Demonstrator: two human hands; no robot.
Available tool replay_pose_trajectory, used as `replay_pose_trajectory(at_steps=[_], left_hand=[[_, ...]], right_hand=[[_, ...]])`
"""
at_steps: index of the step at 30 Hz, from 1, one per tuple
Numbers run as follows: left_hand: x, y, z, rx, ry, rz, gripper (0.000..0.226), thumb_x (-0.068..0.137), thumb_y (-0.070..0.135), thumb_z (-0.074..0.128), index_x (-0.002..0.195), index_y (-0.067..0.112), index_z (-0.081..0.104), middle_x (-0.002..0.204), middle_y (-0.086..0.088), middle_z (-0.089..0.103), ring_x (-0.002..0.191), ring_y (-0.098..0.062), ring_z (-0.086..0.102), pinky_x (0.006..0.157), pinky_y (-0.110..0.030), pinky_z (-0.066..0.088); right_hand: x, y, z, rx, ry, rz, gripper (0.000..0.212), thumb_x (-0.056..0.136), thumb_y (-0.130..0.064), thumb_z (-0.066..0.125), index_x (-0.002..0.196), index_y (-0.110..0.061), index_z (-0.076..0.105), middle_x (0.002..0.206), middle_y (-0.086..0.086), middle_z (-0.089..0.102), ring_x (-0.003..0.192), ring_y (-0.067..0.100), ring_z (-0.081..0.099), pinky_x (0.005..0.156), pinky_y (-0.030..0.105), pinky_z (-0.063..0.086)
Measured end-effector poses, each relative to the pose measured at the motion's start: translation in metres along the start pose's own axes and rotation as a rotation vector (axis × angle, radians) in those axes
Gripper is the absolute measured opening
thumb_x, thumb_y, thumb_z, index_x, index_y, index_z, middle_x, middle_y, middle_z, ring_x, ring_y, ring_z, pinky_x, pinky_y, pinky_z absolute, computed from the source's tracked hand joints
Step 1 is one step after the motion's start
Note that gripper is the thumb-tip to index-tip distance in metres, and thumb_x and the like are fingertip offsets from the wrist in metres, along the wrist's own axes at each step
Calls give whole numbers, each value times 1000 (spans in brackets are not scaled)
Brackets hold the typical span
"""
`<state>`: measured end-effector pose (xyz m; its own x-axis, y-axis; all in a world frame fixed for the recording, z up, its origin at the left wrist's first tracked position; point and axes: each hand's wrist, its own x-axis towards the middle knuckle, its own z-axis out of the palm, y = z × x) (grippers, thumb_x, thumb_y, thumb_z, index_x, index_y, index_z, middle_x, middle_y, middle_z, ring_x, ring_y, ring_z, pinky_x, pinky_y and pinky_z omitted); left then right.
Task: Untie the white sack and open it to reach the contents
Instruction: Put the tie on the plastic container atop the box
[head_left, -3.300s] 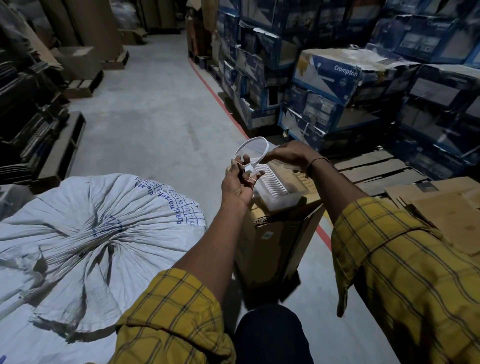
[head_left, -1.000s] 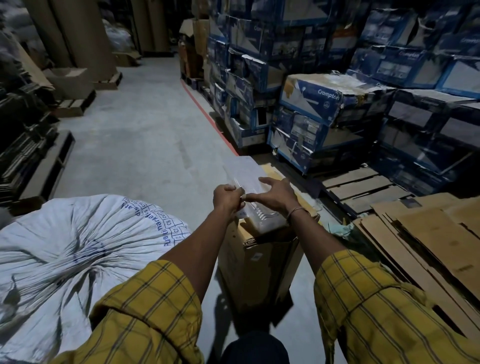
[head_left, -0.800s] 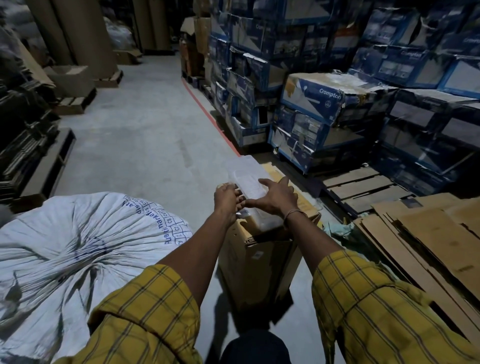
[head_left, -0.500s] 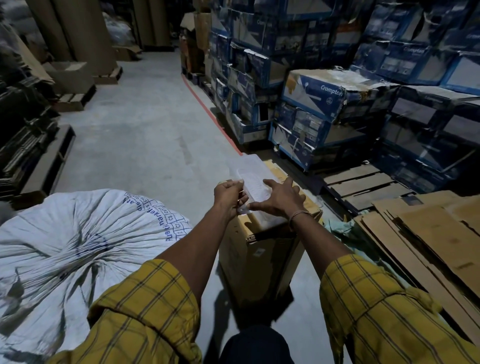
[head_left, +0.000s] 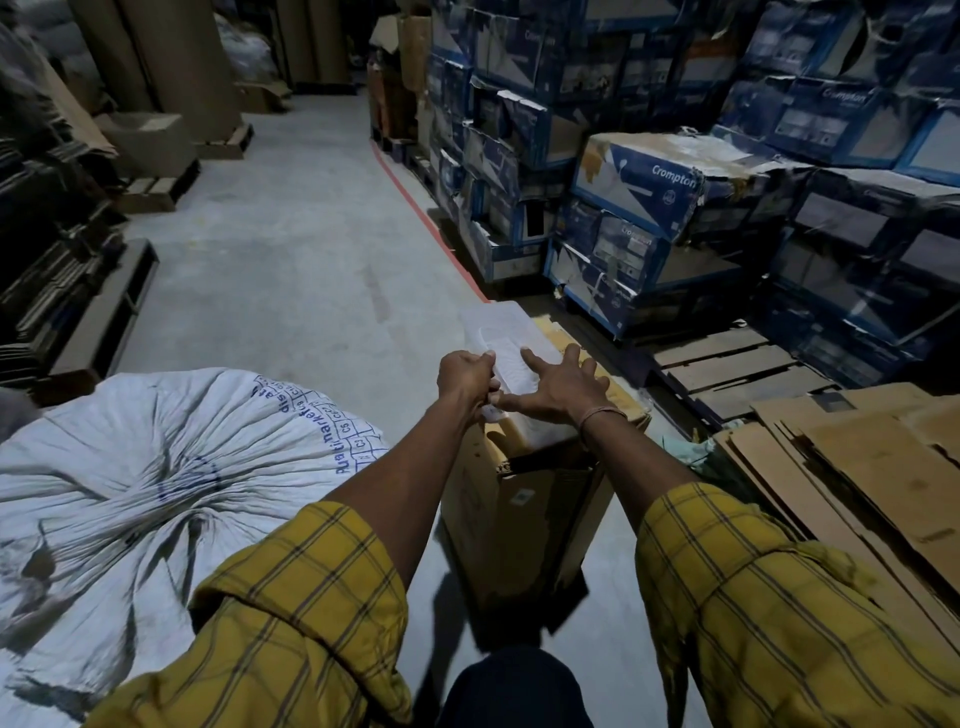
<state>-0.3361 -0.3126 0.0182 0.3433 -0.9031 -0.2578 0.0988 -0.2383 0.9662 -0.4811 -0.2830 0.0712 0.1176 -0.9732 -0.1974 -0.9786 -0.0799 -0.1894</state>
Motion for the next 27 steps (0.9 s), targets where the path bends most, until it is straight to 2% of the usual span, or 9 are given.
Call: replay_pose_trajectory(at_steps=[2,4,6,7,13,17,20,24,27], left_hand=[[0,2,1,36,-18,3,24,103,28,62,88,10,64,85,-18,72,64,-26,68,71,-41,63],[1,1,0,63,-45,16,18,104,28,60,109,11,62,98,-19,74,72,-26,73,72,-44,66],[0,1,-2,47,-78,18,40,102,28,61,138,25,45,118,-17,67,83,-27,76,70,-46,67],[0,0,-3,45,-96,19,49,102,28,62,145,31,39,127,-16,63,87,-28,76,69,-45,67],[5,-1,-4,-6,-138,-20,56,100,22,65,146,35,36,134,-22,58,97,-34,74,66,-44,66],[3,4,-2,-1,-114,-44,59,99,12,64,147,30,35,122,-24,64,83,-32,75,61,-37,63],[-1,6,-2,47,-100,-29,62,99,12,64,149,30,33,125,-23,63,85,-31,75,64,-39,65],[2,4,-1,81,-91,-11,85,96,10,64,151,55,19,140,-21,52,100,-40,70,64,-53,66],[-9,12,-2,76,-133,-51,79,104,7,52,162,46,14,127,-7,51,92,-33,71,57,-40,64]], right_hand=[[3,0,1,-2,-2,-3,106,74,-87,58,161,-47,12,166,19,3,150,49,10,115,60,23],[6,3,1,19,-5,-15,107,72,-87,60,160,-48,12,166,18,1,150,49,8,116,62,22],[7,6,1,39,2,-24,107,71,-86,61,160,-49,14,167,18,1,151,49,6,116,63,22],[7,8,2,40,7,-26,107,71,-86,62,160,-49,14,167,18,1,151,49,6,116,63,22],[13,8,1,-4,-46,-39,105,74,-85,60,159,-51,11,168,17,-5,152,50,2,117,65,18],[10,11,1,-77,-64,-51,107,74,-87,55,159,-51,2,169,18,-7,152,50,3,117,65,18],[9,16,1,-16,-84,-74,107,75,-87,55,160,-51,1,169,17,-12,153,50,0,118,65,18],[12,18,2,45,-95,-73,106,75,-80,65,159,-51,7,169,14,-12,153,49,0,118,65,19],[15,17,2,48,-95,-77,105,75,-75,69,159,-51,10,168,13,-9,152,49,3,118,65,22]])
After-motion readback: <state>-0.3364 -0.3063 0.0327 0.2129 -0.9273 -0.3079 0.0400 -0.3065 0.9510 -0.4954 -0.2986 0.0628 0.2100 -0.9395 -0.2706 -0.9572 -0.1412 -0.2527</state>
